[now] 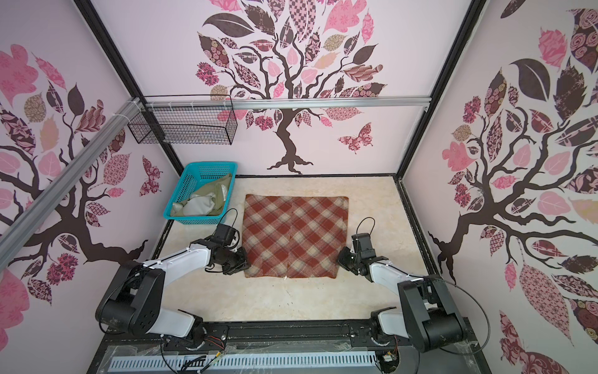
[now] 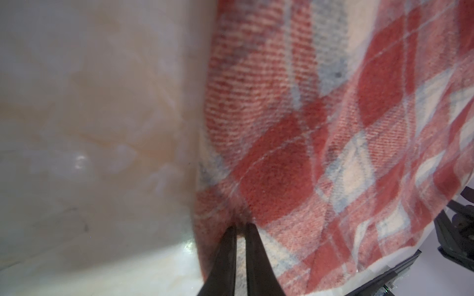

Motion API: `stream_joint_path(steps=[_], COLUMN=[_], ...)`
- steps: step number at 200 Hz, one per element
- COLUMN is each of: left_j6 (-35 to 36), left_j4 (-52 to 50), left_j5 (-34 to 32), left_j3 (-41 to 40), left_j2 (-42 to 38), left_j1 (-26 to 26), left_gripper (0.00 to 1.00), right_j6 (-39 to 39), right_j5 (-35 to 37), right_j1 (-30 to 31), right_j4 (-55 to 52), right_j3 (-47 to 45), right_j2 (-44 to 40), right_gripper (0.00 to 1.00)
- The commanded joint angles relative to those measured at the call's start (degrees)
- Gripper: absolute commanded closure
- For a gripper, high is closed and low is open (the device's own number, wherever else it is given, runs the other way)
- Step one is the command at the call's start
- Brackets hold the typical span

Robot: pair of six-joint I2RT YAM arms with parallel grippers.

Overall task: Fold and stack skirts
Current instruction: Rotate the skirt at the center of the table.

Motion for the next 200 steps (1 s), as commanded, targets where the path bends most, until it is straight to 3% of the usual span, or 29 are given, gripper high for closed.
stream_joint_path(steps=[1,31,50,70,84,126,169,200], left_j6=[0.4,-2.5,-4.8,-5.6,-5.8,-8.0,-6.9,-8.1], left_j4=[0.5,2.6,4.8,5.8,6.6,12.6,15.1,15.9], left_j5=[-0.3,-1.2,-0.8,-1.4,-1.3,-0.1,0.5,1.3], left_j3=[-1.2,1.9,4.8,9.2,12.1,19.0,23.1,18.5], left_j2=[3.0,7.7,11.4,15.1,18.1,25.9,25.9,17.8], left_j1=[-2.9,-11.2,-16.0,-19.9,-22.4,-28.3,-29.3,-25.3], left_gripper=[0.87,0.88,0.89,0.9,0.9,0.91,0.93,0.92], right_j6=[0.5,-1.3,-0.7,-1.0,-2.3,-5.6,-7.4,-11.8], right_j5=[1.4,0.1,-1.4,-1.0,-0.5,-1.1,-4.3,2.7], right_j1=[-4.3,-6.2,-6.2,-5.9,-5.7,-5.3,-4.4,4.9], right_j4=[2.3,2.1,2.6,1.6,-1.0,-9.7,-14.0,-18.1], right_j3=[4.0,15.0,19.3,20.3,20.1,14.6,8.0,9.1], right_j2=[8.6,18.8,19.8,15.8,11.6,-3.9,-13.9,-16.3], right_gripper=[1.0,1.0,1.0,0.98,0.87,0.74,0.68,0.65])
